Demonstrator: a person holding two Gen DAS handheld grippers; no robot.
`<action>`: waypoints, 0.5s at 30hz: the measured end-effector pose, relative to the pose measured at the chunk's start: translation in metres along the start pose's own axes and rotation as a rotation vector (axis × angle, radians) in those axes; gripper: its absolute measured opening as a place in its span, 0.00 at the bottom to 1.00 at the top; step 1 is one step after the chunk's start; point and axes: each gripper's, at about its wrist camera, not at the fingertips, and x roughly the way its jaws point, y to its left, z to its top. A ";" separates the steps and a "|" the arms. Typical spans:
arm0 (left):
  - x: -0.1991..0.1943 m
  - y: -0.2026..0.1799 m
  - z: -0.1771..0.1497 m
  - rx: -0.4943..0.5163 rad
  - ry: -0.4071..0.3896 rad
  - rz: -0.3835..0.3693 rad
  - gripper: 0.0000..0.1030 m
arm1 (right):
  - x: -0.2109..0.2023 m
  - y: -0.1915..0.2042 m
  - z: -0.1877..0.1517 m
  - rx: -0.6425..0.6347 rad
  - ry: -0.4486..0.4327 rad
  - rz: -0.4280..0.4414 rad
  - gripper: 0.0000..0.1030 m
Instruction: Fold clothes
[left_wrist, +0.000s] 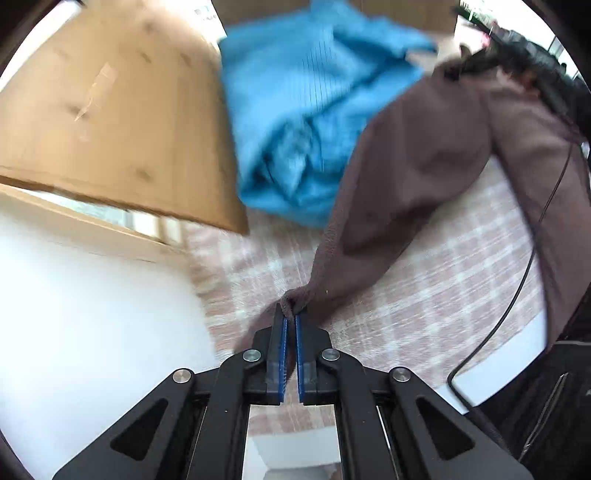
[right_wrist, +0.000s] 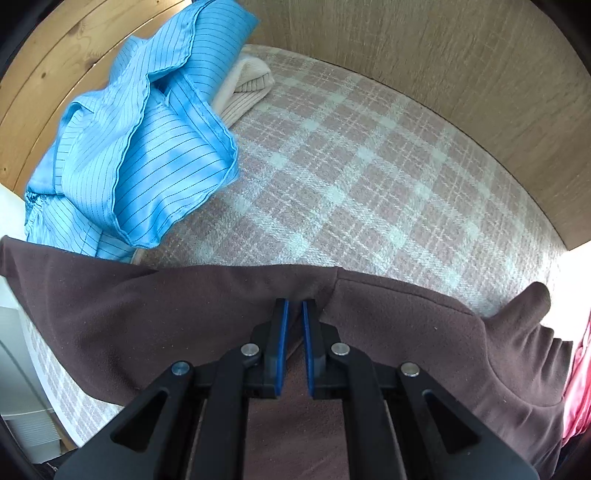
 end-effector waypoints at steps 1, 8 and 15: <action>-0.024 -0.003 0.001 0.001 -0.027 0.020 0.03 | -0.002 -0.003 -0.006 0.003 -0.002 0.003 0.07; -0.123 -0.046 0.014 0.098 -0.100 0.059 0.03 | -0.016 -0.016 -0.013 0.090 -0.037 0.078 0.09; -0.136 -0.039 0.041 0.039 -0.148 0.006 0.03 | -0.062 0.007 -0.102 0.005 -0.006 0.296 0.09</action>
